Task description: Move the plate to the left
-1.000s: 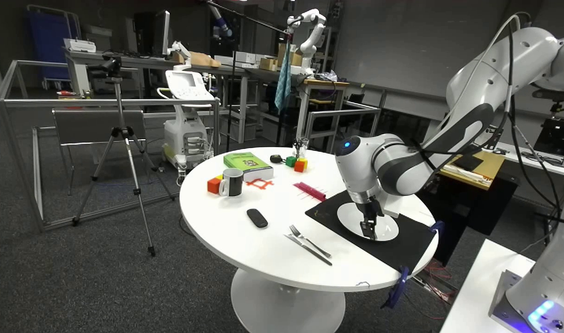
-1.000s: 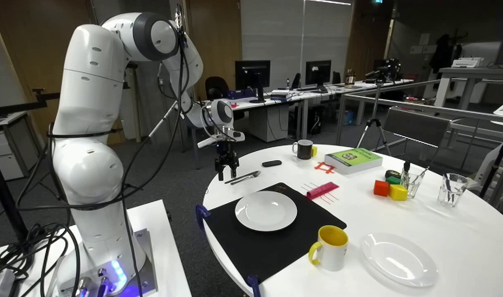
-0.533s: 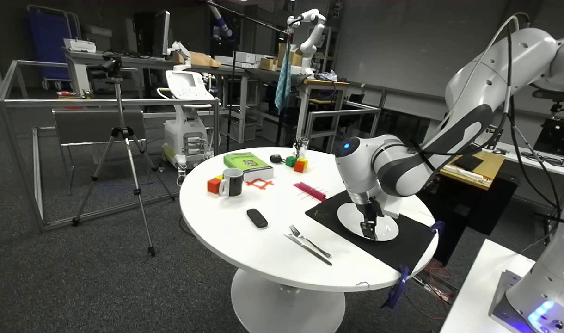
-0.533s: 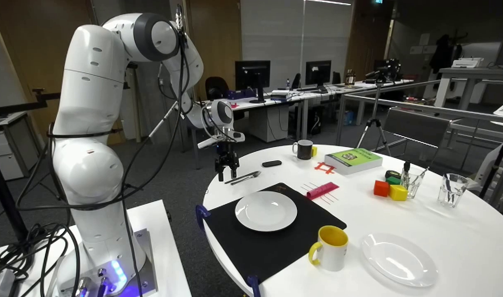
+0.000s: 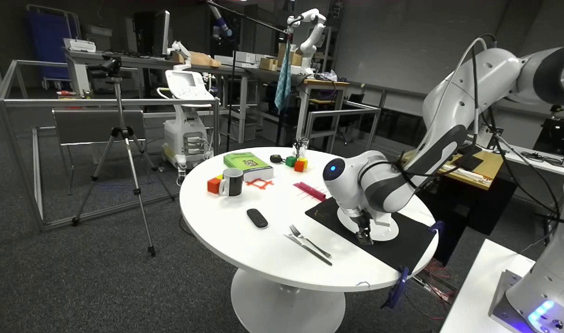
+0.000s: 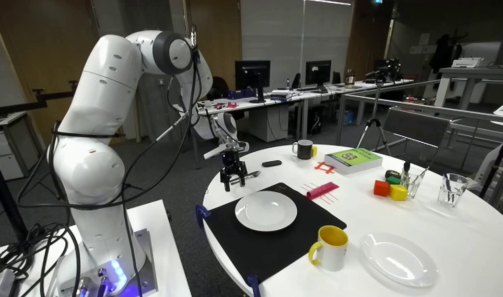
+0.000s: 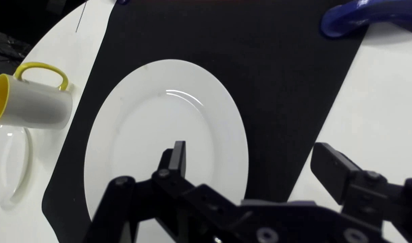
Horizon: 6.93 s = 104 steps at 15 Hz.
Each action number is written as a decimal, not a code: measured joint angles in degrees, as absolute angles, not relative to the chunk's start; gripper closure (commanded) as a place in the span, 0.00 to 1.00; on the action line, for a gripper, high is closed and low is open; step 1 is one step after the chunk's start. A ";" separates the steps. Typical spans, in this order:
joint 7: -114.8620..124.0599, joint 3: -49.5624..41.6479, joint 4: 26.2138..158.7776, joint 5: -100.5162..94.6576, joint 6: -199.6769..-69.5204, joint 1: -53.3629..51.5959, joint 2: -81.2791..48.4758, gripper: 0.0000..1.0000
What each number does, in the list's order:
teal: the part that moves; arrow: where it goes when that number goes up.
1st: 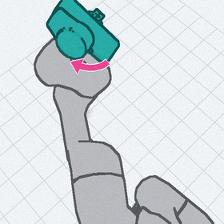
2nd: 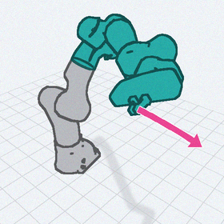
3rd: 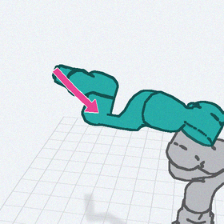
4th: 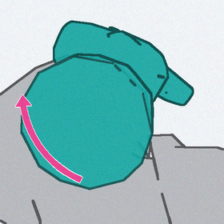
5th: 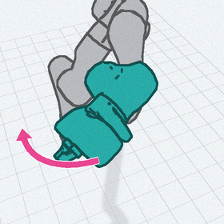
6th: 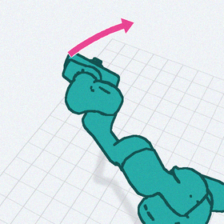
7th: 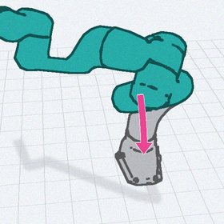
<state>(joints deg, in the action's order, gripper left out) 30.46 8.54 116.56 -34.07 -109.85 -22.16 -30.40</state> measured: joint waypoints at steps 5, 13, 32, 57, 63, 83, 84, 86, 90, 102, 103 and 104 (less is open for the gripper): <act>29.98 7.15 111.81 -38.80 -108.10 -24.42 -35.78 0.00; 28.34 6.89 107.91 -43.91 -104.05 -24.93 -39.63 0.00; 35.58 6.88 103.11 -44.45 -98.48 -27.16 -44.52 0.00; 47.85 4.82 105.51 -49.71 -99.97 -25.53 -44.48 0.58; 47.85 4.82 106.43 -50.67 -101.13 -25.41 -44.48 1.00; 48.20 5.61 105.64 -53.09 -93.23 -26.38 -45.17 0.99; 48.20 5.75 105.45 -53.09 -92.81 -26.43 -45.31 0.99; 48.20 5.91 104.99 -53.09 -91.93 -26.73 -45.59 0.99; 48.67 6.11 104.09 -53.09 -88.91 -27.78 -45.65 0.99; 53.37 7.10 101.57 -53.09 -84.92 -28.65 -43.82 0.99; 53.68 7.32 101.53 -53.09 -84.55 -28.66 -43.11 0.99; 53.75 7.60 101.51 -53.09 -84.07 -28.66 -42.36 0.94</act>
<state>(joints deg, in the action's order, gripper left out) 53.75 7.60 101.51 -53.09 -84.07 -28.66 -42.36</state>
